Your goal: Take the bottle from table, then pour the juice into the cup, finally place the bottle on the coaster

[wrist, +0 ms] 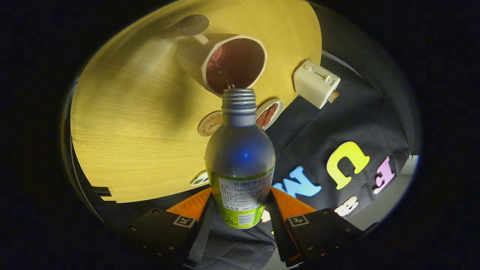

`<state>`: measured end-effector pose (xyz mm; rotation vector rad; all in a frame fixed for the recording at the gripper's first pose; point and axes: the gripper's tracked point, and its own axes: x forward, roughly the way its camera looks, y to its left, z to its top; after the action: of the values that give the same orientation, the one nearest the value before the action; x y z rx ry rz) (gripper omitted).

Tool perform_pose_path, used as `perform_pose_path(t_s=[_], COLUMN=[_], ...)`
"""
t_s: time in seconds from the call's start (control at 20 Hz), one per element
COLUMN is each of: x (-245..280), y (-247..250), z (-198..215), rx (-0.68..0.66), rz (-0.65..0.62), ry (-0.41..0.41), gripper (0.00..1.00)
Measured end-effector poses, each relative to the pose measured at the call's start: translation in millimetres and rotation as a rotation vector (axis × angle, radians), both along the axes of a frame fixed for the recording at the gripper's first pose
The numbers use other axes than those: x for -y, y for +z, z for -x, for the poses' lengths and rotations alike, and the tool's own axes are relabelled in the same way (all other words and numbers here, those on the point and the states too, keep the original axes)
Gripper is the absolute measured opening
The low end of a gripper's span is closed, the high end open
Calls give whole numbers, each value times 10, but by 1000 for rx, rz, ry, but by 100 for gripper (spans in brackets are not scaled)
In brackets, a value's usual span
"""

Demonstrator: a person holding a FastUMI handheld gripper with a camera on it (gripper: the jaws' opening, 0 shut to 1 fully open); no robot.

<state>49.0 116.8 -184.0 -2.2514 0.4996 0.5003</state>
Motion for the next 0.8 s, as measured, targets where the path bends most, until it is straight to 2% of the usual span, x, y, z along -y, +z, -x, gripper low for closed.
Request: perform_pose_path(t_s=[0.8], x=[-77], y=[89], z=[-16], rx=[-7], rz=[59], ry=[16], gripper=[74])
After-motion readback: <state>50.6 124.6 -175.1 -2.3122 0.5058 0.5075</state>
